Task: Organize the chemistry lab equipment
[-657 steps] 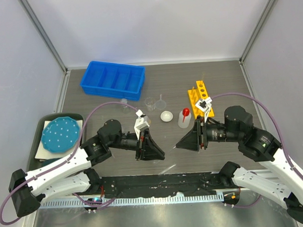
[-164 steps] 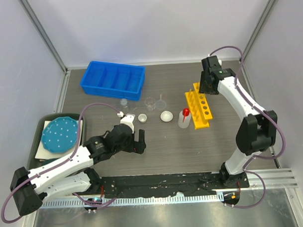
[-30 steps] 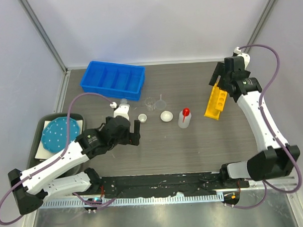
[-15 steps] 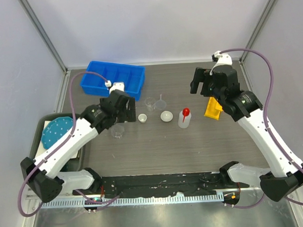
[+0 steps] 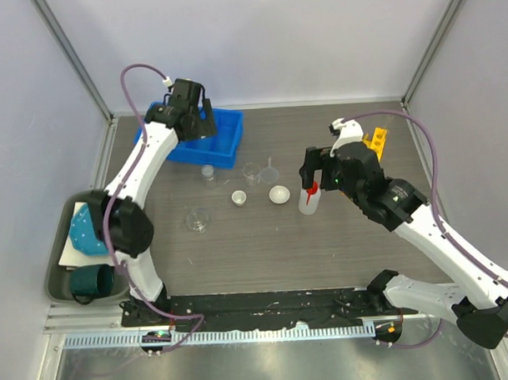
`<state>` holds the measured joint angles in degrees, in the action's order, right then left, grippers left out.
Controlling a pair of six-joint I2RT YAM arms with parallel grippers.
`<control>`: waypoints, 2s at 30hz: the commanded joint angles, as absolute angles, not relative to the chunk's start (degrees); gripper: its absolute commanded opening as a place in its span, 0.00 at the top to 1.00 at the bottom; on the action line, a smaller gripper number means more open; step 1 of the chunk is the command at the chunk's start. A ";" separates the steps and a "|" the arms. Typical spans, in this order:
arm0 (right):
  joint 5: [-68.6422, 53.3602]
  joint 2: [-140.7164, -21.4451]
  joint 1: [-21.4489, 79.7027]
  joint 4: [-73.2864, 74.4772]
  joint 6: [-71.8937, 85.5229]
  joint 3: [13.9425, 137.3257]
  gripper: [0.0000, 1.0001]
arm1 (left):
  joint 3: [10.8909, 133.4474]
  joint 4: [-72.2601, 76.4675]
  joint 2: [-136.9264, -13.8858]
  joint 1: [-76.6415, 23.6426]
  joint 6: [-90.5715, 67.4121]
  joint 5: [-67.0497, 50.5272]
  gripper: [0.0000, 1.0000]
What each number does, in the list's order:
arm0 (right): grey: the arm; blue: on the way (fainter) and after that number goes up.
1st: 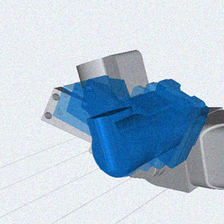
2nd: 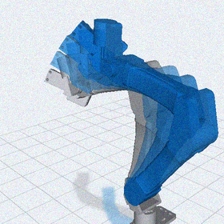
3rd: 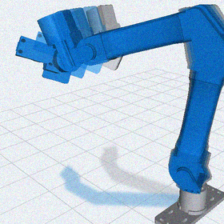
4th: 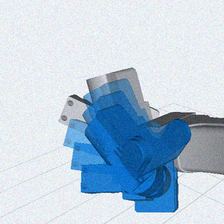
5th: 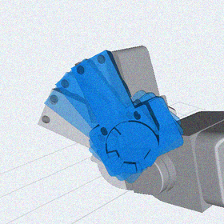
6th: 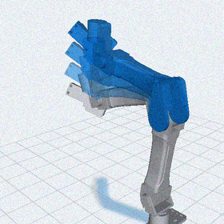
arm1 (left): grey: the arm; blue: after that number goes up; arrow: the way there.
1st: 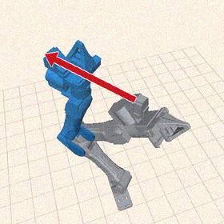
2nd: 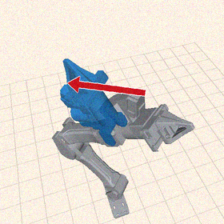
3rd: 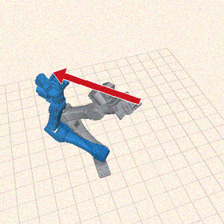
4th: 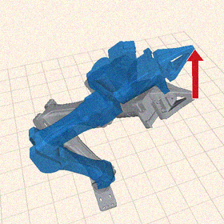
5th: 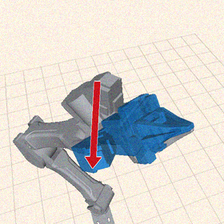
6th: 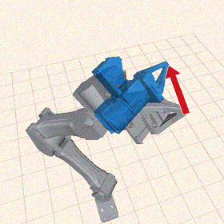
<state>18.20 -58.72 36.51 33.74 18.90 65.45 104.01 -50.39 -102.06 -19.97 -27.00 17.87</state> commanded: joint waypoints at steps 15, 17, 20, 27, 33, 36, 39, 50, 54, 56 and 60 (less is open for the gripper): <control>27.33 -63.36 49.22 22.77 18.19 60.56 0.05 | 145.20 -51.68 -145.63 -4.84 -24.34 3.97 0.01; 26.90 -63.98 49.39 21.98 18.19 60.64 0.06 | 144.50 -50.98 -146.95 -4.66 -24.26 3.52 0.02; 26.54 -64.60 49.66 21.19 18.37 60.65 0.05 | 142.39 -50.19 -147.74 -4.75 -24.43 1.85 0.05; 26.37 -63.55 50.18 21.09 19.86 59.24 0.06 | 136.59 -48.96 -146.25 -5.62 -23.73 0.62 0.30; 26.72 -61.61 50.63 21.88 20.74 58.10 0.06 | 135.00 -50.36 -146.25 -5.89 -24.52 1.14 0.81; 26.81 -60.91 50.80 22.24 21.00 57.48 0.06 | 133.68 -50.19 -145.81 -6.33 -25.22 1.49 1.00; 26.81 -60.38 50.98 22.41 21.27 56.96 0.06 | 132.98 -50.54 -145.29 -7.03 -26.97 2.19 1.00; 26.89 -58.54 51.33 23.38 21.45 56.25 0.06 | 123.76 -47.55 -140.63 -9.14 -33.83 4.66 1.00; 26.72 -57.92 51.50 23.91 21.71 55.90 0.06 | 117.52 -43.61 -138.08 -10.46 -36.30 4.40 1.00; 26.63 -57.05 51.68 24.17 21.88 55.64 0.06 | 113.92 -42.37 -136.68 -10.98 -37.17 4.31 1.00; 26.54 -56.08 51.77 24.87 22.24 55.46 0.06 | 109.26 -40.00 -134.92 -11.69 -38.49 4.39 1.00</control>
